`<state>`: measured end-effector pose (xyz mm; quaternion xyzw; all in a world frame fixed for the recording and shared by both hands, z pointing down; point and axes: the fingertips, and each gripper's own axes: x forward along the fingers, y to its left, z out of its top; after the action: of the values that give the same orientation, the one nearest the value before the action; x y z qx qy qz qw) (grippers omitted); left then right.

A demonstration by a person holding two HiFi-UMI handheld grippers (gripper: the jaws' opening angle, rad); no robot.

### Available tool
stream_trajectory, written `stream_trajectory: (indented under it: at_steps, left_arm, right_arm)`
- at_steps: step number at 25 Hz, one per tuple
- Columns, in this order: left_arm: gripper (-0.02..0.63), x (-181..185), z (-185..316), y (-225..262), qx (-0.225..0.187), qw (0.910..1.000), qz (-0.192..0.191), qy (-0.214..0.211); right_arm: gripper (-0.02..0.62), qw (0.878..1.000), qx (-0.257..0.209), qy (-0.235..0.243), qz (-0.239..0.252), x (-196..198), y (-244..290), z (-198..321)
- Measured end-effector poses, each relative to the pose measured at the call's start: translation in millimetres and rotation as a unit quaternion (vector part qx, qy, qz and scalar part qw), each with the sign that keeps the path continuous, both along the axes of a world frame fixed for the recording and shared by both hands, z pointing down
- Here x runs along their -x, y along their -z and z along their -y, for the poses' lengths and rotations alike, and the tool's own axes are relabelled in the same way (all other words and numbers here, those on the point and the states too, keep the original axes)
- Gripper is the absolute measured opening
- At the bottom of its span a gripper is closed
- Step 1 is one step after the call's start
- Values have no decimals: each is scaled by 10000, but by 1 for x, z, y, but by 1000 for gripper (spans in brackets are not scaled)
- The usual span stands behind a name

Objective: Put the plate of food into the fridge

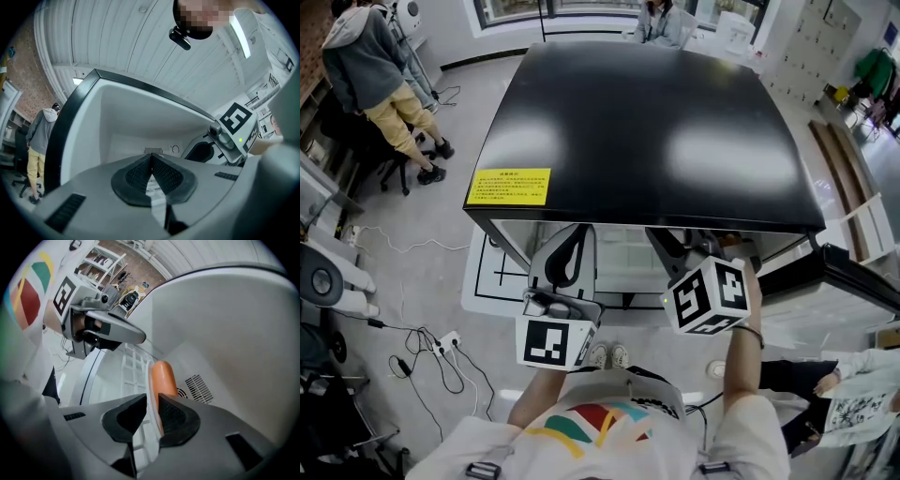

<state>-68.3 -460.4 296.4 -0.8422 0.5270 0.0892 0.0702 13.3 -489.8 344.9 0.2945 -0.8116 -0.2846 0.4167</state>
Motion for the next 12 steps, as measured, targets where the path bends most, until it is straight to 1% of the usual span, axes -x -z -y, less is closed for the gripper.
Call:
stream_trajectory:
  at_steps: [2,7,10,12]
  left_arm:
    - [6,-2,-1,0,-2,10000,2,-11]
    - [6,-6,-2,0,-8,10000,-17,-61]
    - [6,-7,-1,-1,23,10000,-29,-62]
    - [6,-7,-1,0,11,10000,-42,-63]
  right_arm:
    - [62,9994,267,101,211,3,0,-4]
    - [64,9969,614,233,436,4,-2,-8]
    - [67,9934,872,301,675,4,0,-8]
    - [72,9923,932,335,737,5,1,-9]
